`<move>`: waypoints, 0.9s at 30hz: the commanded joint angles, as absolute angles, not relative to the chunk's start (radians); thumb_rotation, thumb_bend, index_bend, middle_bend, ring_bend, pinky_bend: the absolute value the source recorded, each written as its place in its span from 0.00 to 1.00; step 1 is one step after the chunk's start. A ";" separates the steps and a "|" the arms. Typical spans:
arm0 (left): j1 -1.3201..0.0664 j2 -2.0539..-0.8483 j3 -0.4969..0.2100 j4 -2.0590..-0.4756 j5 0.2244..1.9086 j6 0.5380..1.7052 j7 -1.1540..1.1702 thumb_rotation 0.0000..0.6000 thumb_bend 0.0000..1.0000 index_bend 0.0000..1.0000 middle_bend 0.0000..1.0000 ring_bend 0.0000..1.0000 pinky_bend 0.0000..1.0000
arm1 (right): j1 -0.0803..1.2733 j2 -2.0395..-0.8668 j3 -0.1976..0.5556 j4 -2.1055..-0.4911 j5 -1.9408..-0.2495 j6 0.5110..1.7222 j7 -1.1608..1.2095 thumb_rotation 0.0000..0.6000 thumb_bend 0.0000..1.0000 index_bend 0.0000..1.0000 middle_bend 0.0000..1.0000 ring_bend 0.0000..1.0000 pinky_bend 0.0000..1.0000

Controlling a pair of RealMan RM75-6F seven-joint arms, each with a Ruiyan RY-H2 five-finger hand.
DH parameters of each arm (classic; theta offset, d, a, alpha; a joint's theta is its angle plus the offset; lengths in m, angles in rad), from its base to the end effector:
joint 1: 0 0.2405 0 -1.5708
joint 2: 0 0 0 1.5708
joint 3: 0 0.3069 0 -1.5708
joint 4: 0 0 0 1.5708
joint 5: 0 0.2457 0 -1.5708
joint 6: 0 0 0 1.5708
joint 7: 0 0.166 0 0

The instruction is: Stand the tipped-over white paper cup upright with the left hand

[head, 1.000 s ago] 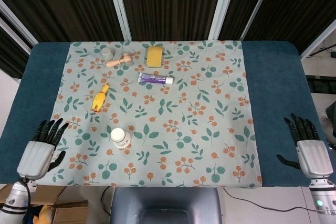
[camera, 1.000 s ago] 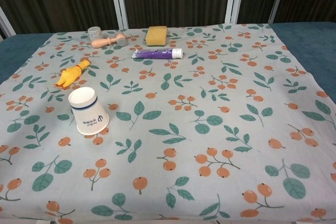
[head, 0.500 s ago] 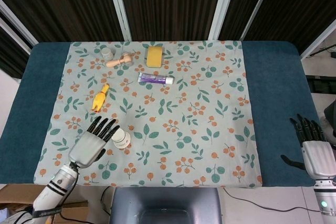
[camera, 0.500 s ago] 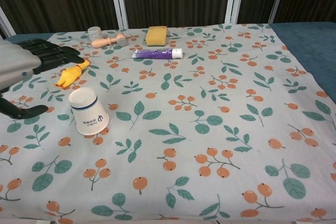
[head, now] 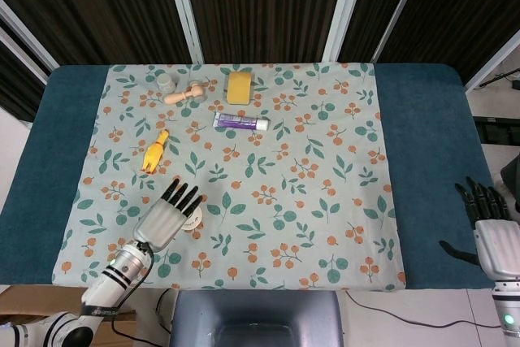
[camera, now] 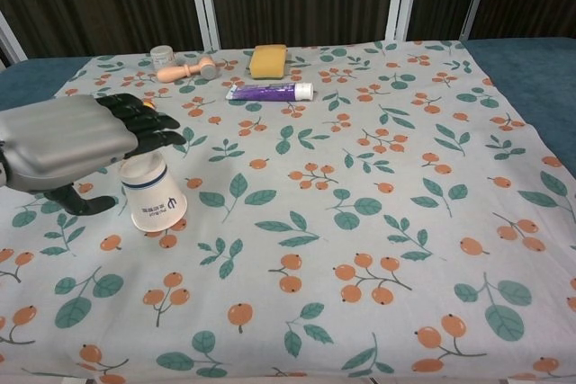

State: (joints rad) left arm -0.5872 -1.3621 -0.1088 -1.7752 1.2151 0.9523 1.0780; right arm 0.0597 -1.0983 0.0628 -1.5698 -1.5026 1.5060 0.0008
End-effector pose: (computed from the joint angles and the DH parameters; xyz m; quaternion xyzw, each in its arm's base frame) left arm -0.1971 0.3275 -0.0222 -0.8572 -0.1103 -0.1966 0.4631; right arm -0.3838 -0.2043 0.1668 0.5930 -0.3657 0.3754 0.6113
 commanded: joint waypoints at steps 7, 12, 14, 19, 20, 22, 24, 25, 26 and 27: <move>-0.657 -1.395 -0.073 -1.742 1.127 0.951 1.133 1.00 0.32 0.00 0.00 0.00 0.00 | 0.060 -1.101 0.066 -1.563 -1.493 1.499 0.000 1.00 0.07 0.00 0.00 0.00 0.00; -0.678 -1.402 -0.055 -1.735 1.154 0.970 1.140 1.00 0.37 0.05 0.05 0.00 0.01 | 0.062 -1.102 0.066 -1.566 -1.490 1.491 -0.008 1.00 0.07 0.00 0.00 0.00 0.00; -0.682 -1.409 -0.046 -1.726 1.184 0.983 1.126 1.00 0.42 0.16 0.16 0.00 0.03 | 0.064 -1.101 0.067 -1.569 -1.486 1.485 -0.012 1.00 0.07 0.00 0.00 0.00 0.00; -0.689 -1.420 -0.030 -1.698 1.225 1.004 1.106 1.00 0.48 0.38 0.36 0.08 0.06 | 0.068 -1.098 0.066 -1.578 -1.478 1.471 -0.025 1.00 0.07 0.00 0.00 0.00 0.00; -0.690 -1.421 -0.027 -1.694 1.225 1.005 1.108 1.00 0.48 0.40 0.38 0.09 0.06 | 0.068 -1.098 0.066 -1.579 -1.476 1.469 -0.027 1.00 0.07 0.00 0.00 0.00 0.00; -0.693 -1.422 -0.023 -1.690 1.221 1.010 1.112 1.00 0.48 0.42 0.39 0.10 0.06 | 0.068 -1.097 0.067 -1.581 -1.471 1.467 -0.031 1.00 0.07 0.00 0.00 0.00 0.00; -0.694 -1.422 -0.021 -1.688 1.217 1.017 1.112 1.00 0.48 0.43 0.40 0.10 0.06 | 0.068 -1.097 0.069 -1.584 -1.465 1.466 -0.034 1.00 0.07 0.00 0.00 0.00 0.00; -0.694 -1.422 -0.020 -1.687 1.218 1.020 1.109 1.00 0.48 0.44 0.41 0.11 0.06 | 0.068 -1.097 0.069 -1.585 -1.464 1.465 -0.034 1.00 0.07 0.00 0.00 0.00 0.00; -0.694 -1.422 -0.018 -1.686 1.220 1.023 1.106 1.00 0.48 0.46 0.42 0.12 0.06 | 0.068 -1.097 0.069 -1.585 -1.463 1.464 -0.035 1.00 0.07 0.00 0.00 0.00 0.00; -0.694 -1.422 -0.016 -1.683 1.227 1.028 1.098 1.00 0.48 0.46 0.43 0.13 0.07 | 0.068 -1.098 0.069 -1.585 -1.463 1.464 -0.035 1.00 0.07 0.00 0.00 0.00 0.00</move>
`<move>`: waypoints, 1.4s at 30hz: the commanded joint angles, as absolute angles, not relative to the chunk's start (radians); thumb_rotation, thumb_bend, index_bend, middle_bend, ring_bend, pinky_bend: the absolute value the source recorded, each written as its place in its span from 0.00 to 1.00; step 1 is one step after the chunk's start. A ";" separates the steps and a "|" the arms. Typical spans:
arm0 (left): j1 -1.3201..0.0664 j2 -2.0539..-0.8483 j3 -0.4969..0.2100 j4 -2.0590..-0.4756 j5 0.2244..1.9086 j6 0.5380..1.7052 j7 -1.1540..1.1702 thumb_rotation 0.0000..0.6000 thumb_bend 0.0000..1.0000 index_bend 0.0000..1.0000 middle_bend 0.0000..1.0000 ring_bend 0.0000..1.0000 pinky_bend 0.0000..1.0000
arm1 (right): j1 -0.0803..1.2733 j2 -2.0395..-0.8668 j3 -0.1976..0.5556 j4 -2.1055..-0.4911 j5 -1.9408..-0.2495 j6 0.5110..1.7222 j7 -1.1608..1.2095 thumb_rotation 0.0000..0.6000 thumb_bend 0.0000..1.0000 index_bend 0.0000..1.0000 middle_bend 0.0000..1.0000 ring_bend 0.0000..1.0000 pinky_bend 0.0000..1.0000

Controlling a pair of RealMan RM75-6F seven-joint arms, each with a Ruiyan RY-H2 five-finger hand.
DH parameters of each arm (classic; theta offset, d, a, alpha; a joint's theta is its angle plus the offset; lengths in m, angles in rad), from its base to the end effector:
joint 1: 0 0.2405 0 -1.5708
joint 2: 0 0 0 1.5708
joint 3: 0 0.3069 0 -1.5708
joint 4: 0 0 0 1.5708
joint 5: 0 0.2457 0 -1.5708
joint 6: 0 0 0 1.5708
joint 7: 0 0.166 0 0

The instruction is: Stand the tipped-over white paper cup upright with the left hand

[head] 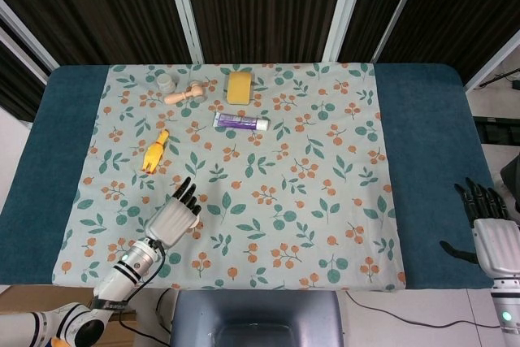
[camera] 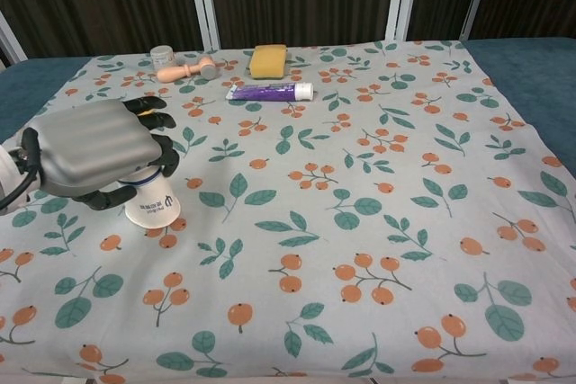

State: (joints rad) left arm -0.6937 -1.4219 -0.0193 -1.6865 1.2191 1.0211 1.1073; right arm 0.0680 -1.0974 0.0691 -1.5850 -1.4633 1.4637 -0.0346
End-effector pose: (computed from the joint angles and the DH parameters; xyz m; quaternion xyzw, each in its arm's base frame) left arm -0.1899 0.3392 -0.0420 -0.8640 -0.0454 -0.1872 0.4652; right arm -0.3870 -0.2087 0.1628 0.5933 -0.3766 0.3545 0.6169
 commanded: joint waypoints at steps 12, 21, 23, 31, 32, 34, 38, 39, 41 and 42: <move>-0.659 -1.411 -0.036 -1.662 1.351 1.090 0.720 1.00 0.48 0.53 0.52 0.21 0.10 | 0.069 -1.097 0.071 -1.584 -1.467 1.466 -0.029 1.00 0.07 0.00 0.00 0.00 0.00; -0.579 -1.515 -0.086 -1.439 1.379 1.116 -0.108 1.00 0.48 0.53 0.51 0.20 0.10 | 0.075 -1.102 0.069 -1.582 -1.474 1.457 -0.023 1.00 0.07 0.00 0.00 0.00 0.00; -0.572 -1.539 -0.083 -1.387 1.390 1.118 -0.184 1.00 0.48 0.53 0.51 0.20 0.10 | 0.077 -1.101 0.069 -1.584 -1.472 1.453 -0.023 1.00 0.07 0.00 0.00 0.00 0.00; -0.552 -1.596 -0.091 -1.273 1.395 1.096 -0.467 1.00 0.47 0.52 0.51 0.19 0.10 | 0.083 -1.101 0.068 -1.589 -1.475 1.445 -0.026 1.00 0.07 0.00 0.00 0.00 0.00; -0.555 -1.594 -0.087 -1.264 1.396 1.081 -0.478 1.00 0.47 0.52 0.50 0.18 0.10 | 0.084 -1.101 0.068 -1.590 -1.476 1.444 -0.024 1.00 0.07 0.00 0.00 0.00 0.00; -0.559 -1.592 -0.079 -1.245 1.403 1.061 -0.500 1.00 0.47 0.50 0.49 0.17 0.10 | 0.084 -1.101 0.066 -1.590 -1.478 1.443 -0.018 1.00 0.07 0.00 0.00 0.00 0.00; -0.562 -1.592 -0.065 -1.223 1.422 1.044 -0.527 1.00 0.46 0.43 0.42 0.14 0.09 | 0.085 -1.101 0.067 -1.587 -1.476 1.442 -0.015 1.00 0.07 0.00 0.00 0.00 0.00; -0.564 -1.589 -0.062 -1.222 1.427 1.038 -0.531 1.00 0.46 0.40 0.38 0.12 0.09 | 0.085 -1.101 0.067 -1.586 -1.476 1.442 -0.014 1.00 0.07 0.00 0.00 0.00 0.00; -0.567 -1.584 -0.054 -1.222 1.436 1.026 -0.541 1.00 0.45 0.26 0.25 0.08 0.08 | 0.086 -1.101 0.068 -1.586 -1.476 1.442 -0.013 1.00 0.07 0.00 0.00 0.00 0.00; -0.569 -1.581 -0.051 -1.223 1.439 1.019 -0.542 1.00 0.45 0.18 0.19 0.05 0.08 | 0.086 -1.100 0.068 -1.586 -1.476 1.442 -0.012 1.00 0.07 0.00 0.00 0.00 0.00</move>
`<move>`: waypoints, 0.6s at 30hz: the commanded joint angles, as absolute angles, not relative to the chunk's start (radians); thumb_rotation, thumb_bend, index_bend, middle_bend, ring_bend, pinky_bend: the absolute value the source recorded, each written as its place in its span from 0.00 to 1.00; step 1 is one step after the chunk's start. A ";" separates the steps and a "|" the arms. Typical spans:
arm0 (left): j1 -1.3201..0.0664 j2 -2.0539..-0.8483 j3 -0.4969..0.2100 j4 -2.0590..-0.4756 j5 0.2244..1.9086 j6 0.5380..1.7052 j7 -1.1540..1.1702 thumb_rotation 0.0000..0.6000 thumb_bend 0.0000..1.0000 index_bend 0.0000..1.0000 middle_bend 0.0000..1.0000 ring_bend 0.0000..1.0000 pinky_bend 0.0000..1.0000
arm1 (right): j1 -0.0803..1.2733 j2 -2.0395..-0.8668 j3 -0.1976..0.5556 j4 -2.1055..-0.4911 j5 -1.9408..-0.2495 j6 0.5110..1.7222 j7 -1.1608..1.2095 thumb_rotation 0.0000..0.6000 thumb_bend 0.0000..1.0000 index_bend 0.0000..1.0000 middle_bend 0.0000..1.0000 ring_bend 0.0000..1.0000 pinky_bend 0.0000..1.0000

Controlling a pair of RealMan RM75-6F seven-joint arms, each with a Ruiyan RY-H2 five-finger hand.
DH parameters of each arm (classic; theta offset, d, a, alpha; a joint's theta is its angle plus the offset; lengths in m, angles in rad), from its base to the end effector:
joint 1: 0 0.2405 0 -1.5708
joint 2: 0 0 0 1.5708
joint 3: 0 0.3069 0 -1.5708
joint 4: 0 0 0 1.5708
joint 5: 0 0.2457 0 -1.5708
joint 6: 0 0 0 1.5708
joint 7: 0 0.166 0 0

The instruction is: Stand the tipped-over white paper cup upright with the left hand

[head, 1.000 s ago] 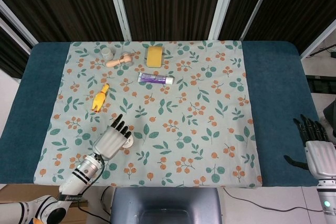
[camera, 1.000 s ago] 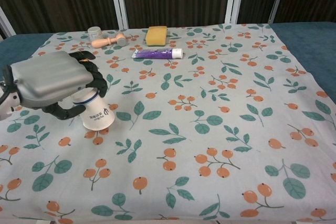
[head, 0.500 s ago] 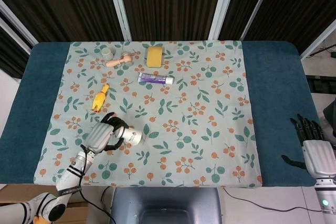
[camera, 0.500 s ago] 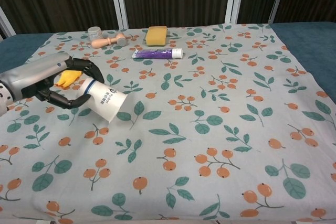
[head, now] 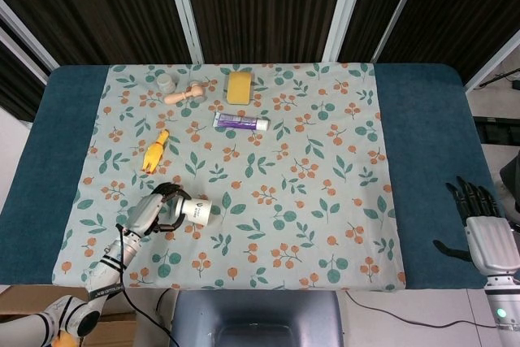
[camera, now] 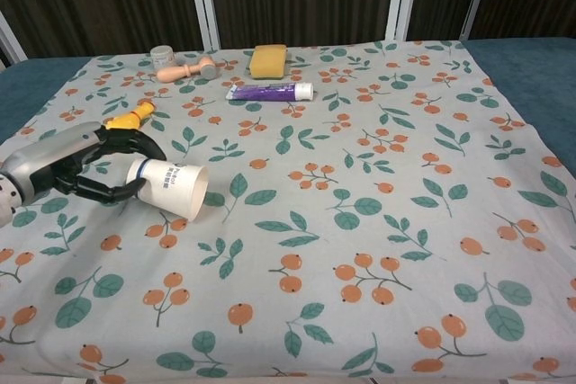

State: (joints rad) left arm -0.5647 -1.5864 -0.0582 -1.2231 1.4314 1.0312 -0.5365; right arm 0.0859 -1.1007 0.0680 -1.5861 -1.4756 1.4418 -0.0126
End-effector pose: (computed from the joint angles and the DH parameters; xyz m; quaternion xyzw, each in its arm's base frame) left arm -0.2815 0.3659 -0.0620 -0.6102 -0.5710 -0.4639 0.2941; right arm -0.3826 -0.2153 0.1570 0.6001 -0.3833 0.3631 0.6010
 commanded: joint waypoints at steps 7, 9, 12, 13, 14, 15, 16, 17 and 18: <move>-0.577 -1.554 -0.041 -1.251 1.464 1.016 -0.494 1.00 0.44 0.00 0.00 0.00 0.07 | 0.087 -1.092 0.064 -1.590 -1.477 1.433 0.012 1.00 0.07 0.00 0.00 0.00 0.00; -0.581 -1.537 -0.036 -1.270 1.475 1.018 -0.461 1.00 0.43 0.00 0.00 0.00 0.05 | 0.088 -1.092 0.063 -1.588 -1.477 1.431 0.014 1.00 0.07 0.00 0.00 0.00 0.00; -0.582 -1.513 -0.024 -1.298 1.493 1.025 -0.378 1.00 0.43 0.00 0.00 0.00 0.03 | 0.088 -1.094 0.063 -1.583 -1.476 1.430 0.017 1.00 0.07 0.00 0.00 0.00 0.00; -0.585 -1.504 -0.016 -1.310 1.499 1.022 -0.329 1.00 0.42 0.00 0.00 0.00 0.02 | 0.088 -1.094 0.063 -1.581 -1.474 1.430 0.017 1.00 0.07 0.00 0.00 0.00 0.00; -0.588 -1.494 -0.012 -1.326 1.502 1.017 -0.284 1.00 0.40 0.00 0.00 0.00 0.01 | 0.089 -1.095 0.063 -1.580 -1.474 1.429 0.017 1.00 0.07 0.00 0.00 0.00 0.00; -0.593 -1.478 -0.010 -1.361 1.504 1.013 -0.213 1.00 0.39 0.00 0.00 0.00 0.00 | 0.089 -1.096 0.063 -1.578 -1.472 1.427 0.017 1.00 0.07 0.00 0.00 0.00 0.00; -0.597 -1.465 -0.012 -1.396 1.496 1.007 -0.154 1.00 0.38 0.00 0.00 0.00 0.00 | 0.090 -1.098 0.063 -1.576 -1.471 1.425 0.016 1.00 0.07 0.00 0.00 0.00 0.00; -0.600 -1.457 -0.016 -1.428 1.482 0.998 -0.098 1.00 0.37 0.00 0.00 0.00 0.00 | 0.091 -1.099 0.064 -1.575 -1.469 1.422 0.016 1.00 0.07 0.00 0.00 0.00 0.00; -0.604 -1.449 -0.026 -1.471 1.458 0.991 -0.027 1.00 0.36 0.00 0.00 0.00 0.00 | 0.093 -1.100 0.064 -1.574 -1.468 1.418 0.016 1.00 0.07 0.00 0.00 0.00 0.00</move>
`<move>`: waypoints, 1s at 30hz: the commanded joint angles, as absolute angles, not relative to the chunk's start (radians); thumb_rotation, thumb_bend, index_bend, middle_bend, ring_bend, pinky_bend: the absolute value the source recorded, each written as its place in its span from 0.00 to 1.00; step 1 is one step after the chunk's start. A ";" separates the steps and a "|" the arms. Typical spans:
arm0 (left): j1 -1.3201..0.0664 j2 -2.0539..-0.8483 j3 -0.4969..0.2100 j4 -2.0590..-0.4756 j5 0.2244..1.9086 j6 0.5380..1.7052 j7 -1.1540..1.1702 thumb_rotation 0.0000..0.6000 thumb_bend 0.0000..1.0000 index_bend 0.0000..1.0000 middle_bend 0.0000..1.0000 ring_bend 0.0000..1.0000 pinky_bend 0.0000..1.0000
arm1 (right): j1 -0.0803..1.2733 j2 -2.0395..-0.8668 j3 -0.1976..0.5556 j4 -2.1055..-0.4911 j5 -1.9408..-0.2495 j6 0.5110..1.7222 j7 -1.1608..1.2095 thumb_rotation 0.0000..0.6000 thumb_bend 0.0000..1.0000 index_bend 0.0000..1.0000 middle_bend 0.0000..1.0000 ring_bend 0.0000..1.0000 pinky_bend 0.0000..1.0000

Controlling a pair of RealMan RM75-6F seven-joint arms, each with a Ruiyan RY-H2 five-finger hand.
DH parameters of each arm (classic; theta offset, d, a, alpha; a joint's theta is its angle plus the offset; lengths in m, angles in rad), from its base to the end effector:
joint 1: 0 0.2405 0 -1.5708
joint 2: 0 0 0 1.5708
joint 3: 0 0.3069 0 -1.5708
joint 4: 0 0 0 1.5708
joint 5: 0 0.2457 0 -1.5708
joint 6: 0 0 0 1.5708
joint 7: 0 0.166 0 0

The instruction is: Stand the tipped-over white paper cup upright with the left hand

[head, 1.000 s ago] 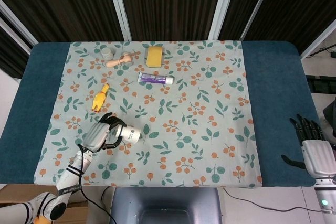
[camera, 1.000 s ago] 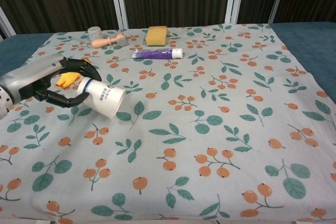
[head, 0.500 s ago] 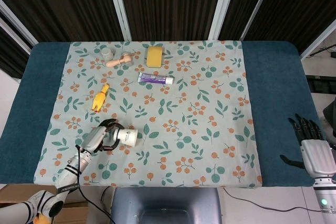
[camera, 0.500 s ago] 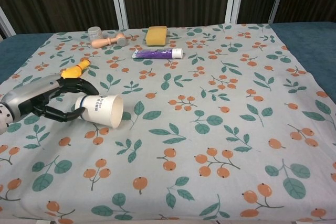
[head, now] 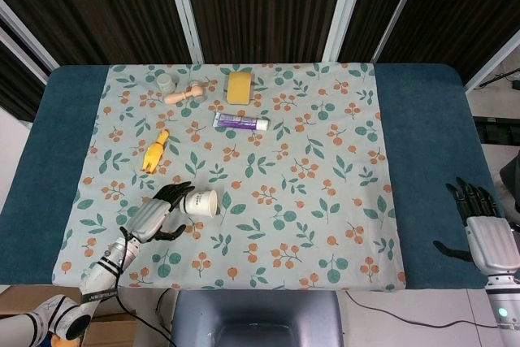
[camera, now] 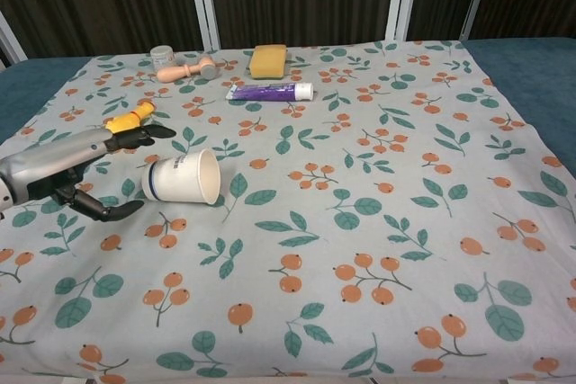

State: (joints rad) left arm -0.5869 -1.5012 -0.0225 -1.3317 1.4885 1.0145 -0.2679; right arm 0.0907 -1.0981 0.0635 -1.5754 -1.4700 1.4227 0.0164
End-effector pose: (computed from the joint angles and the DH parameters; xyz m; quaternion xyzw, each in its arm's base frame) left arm -0.2665 0.3546 -0.0490 -0.7147 -0.4697 -0.4095 0.3177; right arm -0.3869 -0.2161 0.1563 0.5997 -0.3947 0.3612 0.5950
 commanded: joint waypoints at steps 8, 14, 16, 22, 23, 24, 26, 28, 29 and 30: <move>-0.643 -1.517 -0.120 -1.584 1.250 0.977 0.294 1.00 0.35 0.00 0.00 0.00 0.00 | 0.095 -1.102 0.062 -1.573 -1.468 1.415 0.017 1.00 0.07 0.00 0.00 0.00 0.00; -0.687 -1.558 -0.155 -1.586 1.092 0.949 0.441 1.00 0.35 0.00 0.00 0.00 0.00 | 0.092 -1.099 0.063 -1.566 -1.463 1.416 0.029 1.00 0.07 0.00 0.00 0.00 0.00; -0.708 -1.554 -0.165 -1.601 1.021 0.924 0.483 1.00 0.35 0.00 0.00 0.00 0.00 | 0.092 -1.099 0.062 -1.563 -1.463 1.415 0.033 1.00 0.07 0.00 0.00 0.00 0.00; -0.749 -1.563 -0.168 -1.605 0.926 0.931 0.562 1.00 0.35 0.00 0.00 0.00 0.00 | 0.094 -1.096 0.062 -1.557 -1.461 1.410 0.040 1.00 0.07 0.00 0.00 0.00 0.00; -0.753 -1.566 -0.167 -1.596 0.927 0.935 0.569 1.00 0.35 0.00 0.00 0.00 0.00 | 0.094 -1.094 0.060 -1.557 -1.464 1.408 0.042 1.00 0.07 0.00 0.00 0.00 0.00; -0.760 -1.570 -0.166 -1.587 0.923 0.935 0.575 1.00 0.35 0.00 0.00 0.00 0.00 | 0.095 -1.093 0.059 -1.555 -1.466 1.407 0.042 1.00 0.07 0.00 0.00 0.00 0.00; -0.771 -1.571 -0.168 -1.583 0.901 0.932 0.585 1.00 0.35 0.00 0.00 0.00 0.00 | 0.096 -1.094 0.059 -1.554 -1.465 1.405 0.041 1.00 0.07 0.00 0.00 0.00 0.00; -0.779 -1.573 -0.168 -1.577 0.884 0.933 0.596 1.00 0.35 0.00 0.00 0.00 0.00 | 0.097 -1.095 0.059 -1.554 -1.463 1.402 0.042 1.00 0.07 0.00 0.00 0.00 0.00; -0.784 -1.577 -0.167 -1.569 0.875 0.934 0.601 1.00 0.35 0.00 0.01 0.00 0.00 | 0.098 -1.095 0.059 -1.554 -1.463 1.401 0.041 1.00 0.07 0.00 0.00 0.00 0.00; -0.787 -1.581 -0.166 -1.563 0.869 0.933 0.601 1.00 0.35 0.00 0.02 0.00 0.00 | 0.098 -1.095 0.059 -1.554 -1.463 1.400 0.040 1.00 0.07 0.00 0.00 0.00 0.00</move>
State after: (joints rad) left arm -0.7753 -1.5730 -0.1668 -1.5764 0.8865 0.9329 0.5908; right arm 0.0986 -1.0952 0.0593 -1.5538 -1.4634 1.4005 0.0403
